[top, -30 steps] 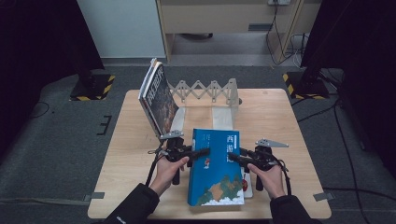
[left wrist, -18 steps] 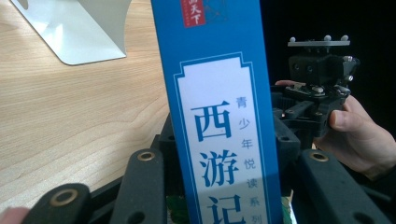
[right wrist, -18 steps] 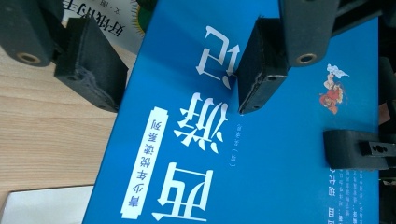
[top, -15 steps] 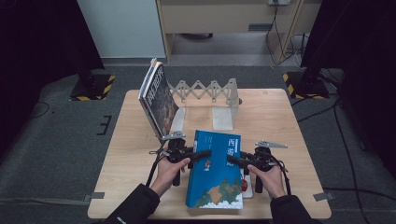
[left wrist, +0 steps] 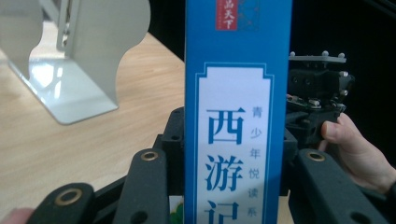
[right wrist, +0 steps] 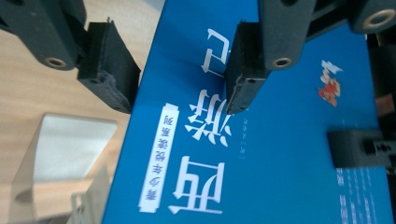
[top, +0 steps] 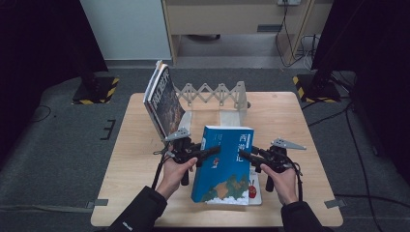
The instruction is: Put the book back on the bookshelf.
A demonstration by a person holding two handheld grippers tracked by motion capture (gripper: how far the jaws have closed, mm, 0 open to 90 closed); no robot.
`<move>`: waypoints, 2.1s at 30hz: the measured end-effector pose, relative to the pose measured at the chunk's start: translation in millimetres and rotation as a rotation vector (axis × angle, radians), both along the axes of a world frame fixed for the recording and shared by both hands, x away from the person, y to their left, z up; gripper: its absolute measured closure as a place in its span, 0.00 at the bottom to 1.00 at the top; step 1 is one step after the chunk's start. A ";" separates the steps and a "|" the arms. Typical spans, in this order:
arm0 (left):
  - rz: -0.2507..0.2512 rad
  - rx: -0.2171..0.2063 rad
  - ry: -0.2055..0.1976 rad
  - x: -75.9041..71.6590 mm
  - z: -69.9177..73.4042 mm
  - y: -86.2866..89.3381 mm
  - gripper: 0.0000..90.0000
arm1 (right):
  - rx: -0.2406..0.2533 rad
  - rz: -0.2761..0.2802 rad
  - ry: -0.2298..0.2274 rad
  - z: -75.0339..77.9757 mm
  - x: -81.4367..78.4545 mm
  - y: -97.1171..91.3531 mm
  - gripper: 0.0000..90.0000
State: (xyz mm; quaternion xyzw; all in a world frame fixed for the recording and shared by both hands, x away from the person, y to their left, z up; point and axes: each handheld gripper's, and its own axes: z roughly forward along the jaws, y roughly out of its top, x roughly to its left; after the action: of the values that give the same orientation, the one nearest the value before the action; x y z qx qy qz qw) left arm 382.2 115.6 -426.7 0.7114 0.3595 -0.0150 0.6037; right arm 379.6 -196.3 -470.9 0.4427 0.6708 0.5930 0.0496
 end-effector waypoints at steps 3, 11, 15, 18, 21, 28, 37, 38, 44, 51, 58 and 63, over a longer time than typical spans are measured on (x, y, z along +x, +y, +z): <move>-0.013 0.027 -0.011 -1.6 0.3 0.2 0.67 | -0.004 0.003 -0.012 0.2 -1.5 -1.1 0.52; -0.020 0.043 -0.026 -3.5 0.3 3.6 0.67 | -0.017 0.012 -0.037 2.2 -3.5 1.5 0.54; -0.024 0.050 -0.039 -4.1 -0.2 4.4 0.67 | -0.028 0.017 -0.047 3.5 -4.6 1.7 0.55; -0.011 0.067 -0.059 -5.7 -0.6 3.6 0.66 | -0.033 0.021 -0.057 4.3 -5.0 2.2 0.55; -0.016 0.068 -0.061 -5.5 -0.4 3.8 0.66 | -0.032 0.024 -0.062 4.4 -5.4 2.6 0.56; -0.014 0.070 -0.070 -5.7 -2.4 2.3 0.62 | -0.033 0.031 -0.069 5.2 -6.8 3.3 0.56; -0.001 0.054 -0.056 -5.7 -4.9 0.5 0.54 | -0.035 0.036 -0.076 5.8 -7.4 3.6 0.57; 0.004 0.062 -0.065 -5.5 -5.4 0.8 0.56 | -0.038 0.037 -0.078 5.9 -7.6 3.6 0.57; 0.013 0.058 -0.061 -3.8 -7.4 1.3 0.64 | -0.042 0.038 -0.081 5.5 -7.4 4.1 0.57; -0.008 0.058 -0.045 0.2 -8.7 0.3 0.57 | -0.042 0.042 -0.086 5.4 -7.5 4.3 0.58; -0.005 0.061 -0.037 3.1 -10.8 0.5 0.65 | -0.044 0.042 -0.080 4.3 -6.7 4.9 0.58; -0.009 0.053 -0.037 1.9 -10.4 1.5 0.66 | -0.029 0.035 -0.071 2.2 -6.5 5.4 0.55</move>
State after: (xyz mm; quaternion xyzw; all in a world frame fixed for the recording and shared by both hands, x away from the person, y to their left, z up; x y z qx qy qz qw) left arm 384.1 117.0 -437.2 0.7289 0.3454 0.0049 0.5911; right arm 373.1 -190.9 -468.7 0.4086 0.6849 0.5994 0.0695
